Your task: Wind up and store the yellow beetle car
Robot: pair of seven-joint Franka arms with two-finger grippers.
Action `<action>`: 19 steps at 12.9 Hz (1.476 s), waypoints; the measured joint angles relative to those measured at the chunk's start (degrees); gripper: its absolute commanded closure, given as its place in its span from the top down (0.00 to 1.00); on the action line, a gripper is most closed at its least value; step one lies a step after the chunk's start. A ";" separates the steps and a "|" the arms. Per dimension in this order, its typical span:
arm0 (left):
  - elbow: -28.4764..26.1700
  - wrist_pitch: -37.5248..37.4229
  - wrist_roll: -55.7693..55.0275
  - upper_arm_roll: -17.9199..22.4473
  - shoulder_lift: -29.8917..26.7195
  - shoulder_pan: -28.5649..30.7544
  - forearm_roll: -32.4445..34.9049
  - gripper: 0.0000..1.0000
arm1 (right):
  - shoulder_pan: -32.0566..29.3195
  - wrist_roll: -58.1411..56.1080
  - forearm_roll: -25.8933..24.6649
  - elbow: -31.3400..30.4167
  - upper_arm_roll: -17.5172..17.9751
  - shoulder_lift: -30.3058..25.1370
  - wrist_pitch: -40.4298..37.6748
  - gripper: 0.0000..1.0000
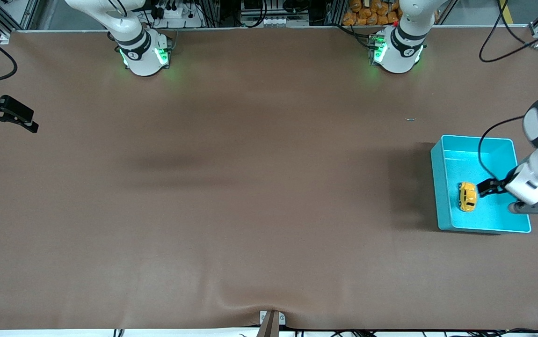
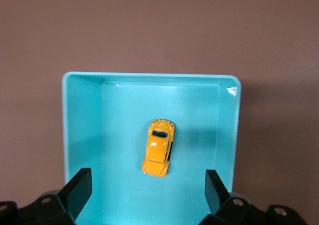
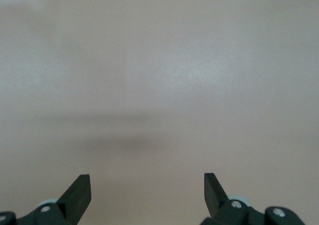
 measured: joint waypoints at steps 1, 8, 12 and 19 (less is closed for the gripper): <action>1.09 -2.52 0.00 -0.85 -2.11 -0.02 -1.48 1.00 | 0.02 0.00 0.00 0.02 0.00 0.00 0.00 1.00; 10.33 -24.09 -0.19 12.46 -11.02 -20.84 -11.13 1.00 | 0.06 0.00 0.00 0.38 0.01 0.00 0.05 1.00; 12.16 -33.21 -0.19 18.79 -18.44 -29.36 -15.29 1.00 | 0.06 0.00 0.00 0.52 0.00 0.00 0.07 1.00; 14.49 -37.95 0.00 21.44 -19.26 -31.74 -16.79 1.00 | 0.06 0.00 0.00 0.55 -0.05 0.03 0.08 1.00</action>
